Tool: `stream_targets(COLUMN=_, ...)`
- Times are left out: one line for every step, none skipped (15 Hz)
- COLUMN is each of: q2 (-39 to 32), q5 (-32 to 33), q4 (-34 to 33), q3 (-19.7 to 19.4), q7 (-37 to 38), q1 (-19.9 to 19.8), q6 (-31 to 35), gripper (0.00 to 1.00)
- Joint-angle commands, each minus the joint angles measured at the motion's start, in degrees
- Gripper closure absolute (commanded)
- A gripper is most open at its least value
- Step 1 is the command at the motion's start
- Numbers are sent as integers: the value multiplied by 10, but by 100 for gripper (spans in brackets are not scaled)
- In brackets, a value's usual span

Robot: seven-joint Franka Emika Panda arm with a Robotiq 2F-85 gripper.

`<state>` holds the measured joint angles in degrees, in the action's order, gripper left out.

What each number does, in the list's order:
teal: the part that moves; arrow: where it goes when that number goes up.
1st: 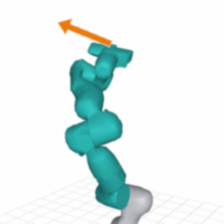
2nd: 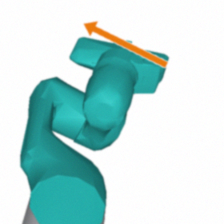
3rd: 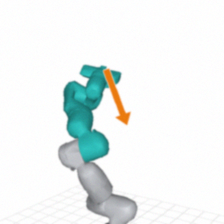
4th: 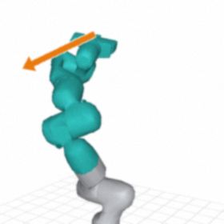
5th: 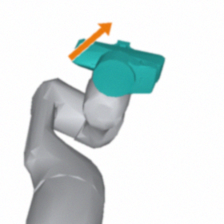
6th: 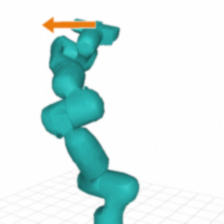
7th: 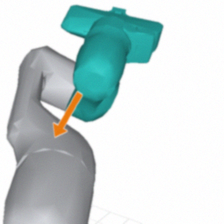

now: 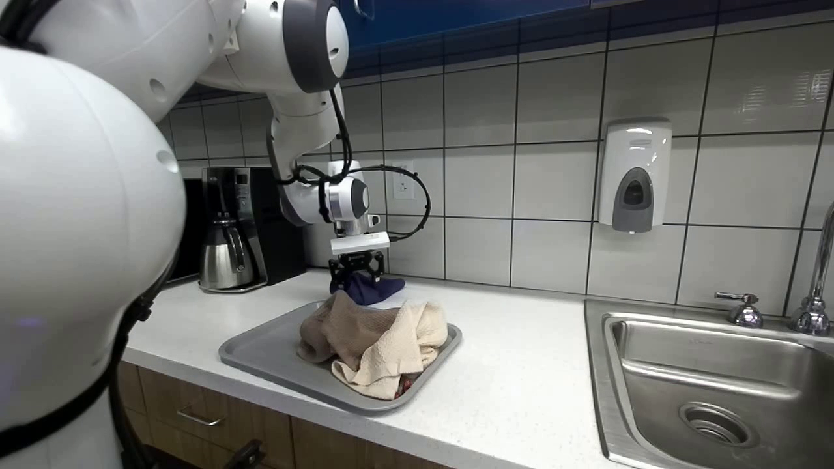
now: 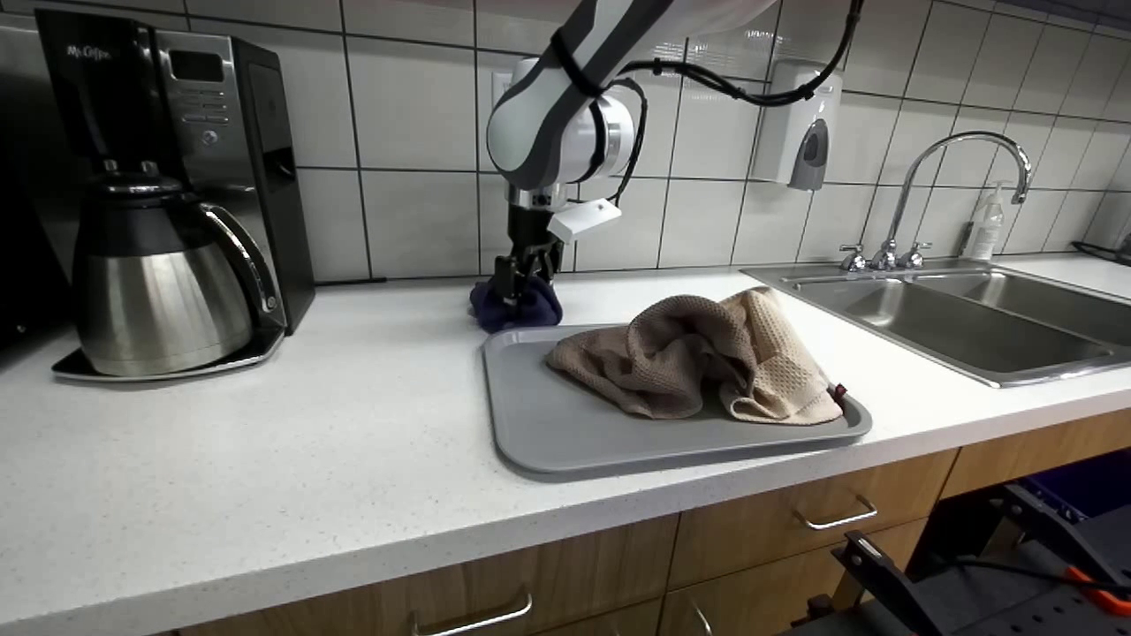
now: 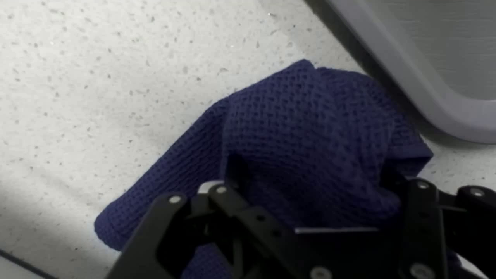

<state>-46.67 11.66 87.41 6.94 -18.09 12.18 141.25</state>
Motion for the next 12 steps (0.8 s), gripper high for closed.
stream_targets(q2=-10, q5=12, q4=-25, q3=2, q7=-10, q1=1, q6=-23, gripper=51)
stream_targets(q2=-10, q5=11, q4=-25, q3=3, q7=-11, q1=0, q6=-23, gripper=58)
stream_targets(q2=-10, q5=11, q4=-25, q3=3, q7=-11, q1=0, q6=-24, gripper=67)
stream_targets(q2=-10, q5=11, q4=-24, q3=3, q7=-10, q1=0, q6=-24, gripper=73)
stream_targets(q2=-9, q5=10, q4=-23, q3=2, q7=-8, q1=0, q6=-24, gripper=80)
stream_targets(q2=-9, q5=10, q4=-23, q3=2, q7=-8, q1=0, q6=-24, gripper=89)
stream_targets(q2=-8, q5=10, q4=-22, q3=2, q7=-8, q1=0, q6=-24, gripper=95)
stream_targets(q2=-6, q5=10, q4=-20, q3=1, q7=-4, q1=1, q6=-23, gripper=100)
stream_targets(q2=-5, q5=9, q4=-18, q3=1, q7=-1, q1=0, q6=-21, gripper=100)
stream_targets(q2=-2, q5=11, q4=-15, q3=-3, q7=5, q1=2, q6=-21, gripper=100)
stream_targets(q2=3, q5=10, q4=-9, q3=-4, q7=7, q1=2, q6=-22, gripper=98)
stream_targets(q2=10, q5=12, q4=-2, q3=-6, q7=11, q1=3, q6=-21, gripper=98)
